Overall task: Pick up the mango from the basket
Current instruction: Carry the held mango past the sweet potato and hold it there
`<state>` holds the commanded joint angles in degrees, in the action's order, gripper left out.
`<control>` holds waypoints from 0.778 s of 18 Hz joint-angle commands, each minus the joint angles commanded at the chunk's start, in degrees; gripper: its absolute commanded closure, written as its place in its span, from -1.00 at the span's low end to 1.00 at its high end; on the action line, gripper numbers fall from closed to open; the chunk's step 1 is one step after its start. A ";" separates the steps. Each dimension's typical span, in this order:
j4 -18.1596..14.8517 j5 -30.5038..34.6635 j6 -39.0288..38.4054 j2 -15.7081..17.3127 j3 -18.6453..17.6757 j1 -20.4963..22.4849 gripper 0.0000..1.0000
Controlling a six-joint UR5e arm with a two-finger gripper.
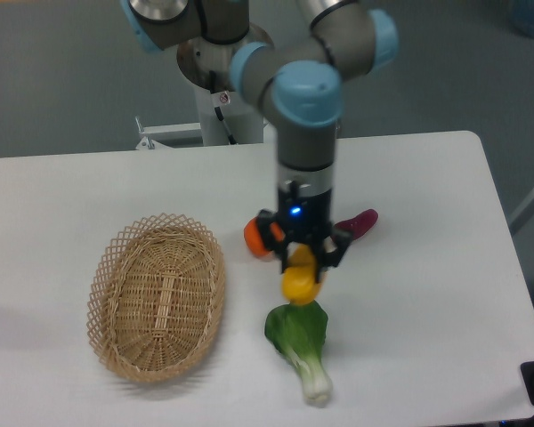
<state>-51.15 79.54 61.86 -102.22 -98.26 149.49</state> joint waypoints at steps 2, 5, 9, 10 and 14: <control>-0.87 0.00 4.39 -0.09 0.35 2.55 0.20; -1.58 0.09 10.72 -0.52 0.53 5.37 0.20; -1.41 0.44 12.06 -1.40 0.44 5.73 0.20; -1.23 0.61 12.06 -1.84 0.36 5.81 0.20; -1.14 0.62 11.97 -2.37 0.36 5.73 0.20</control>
<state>-52.29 80.16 73.83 -104.59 -97.91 155.21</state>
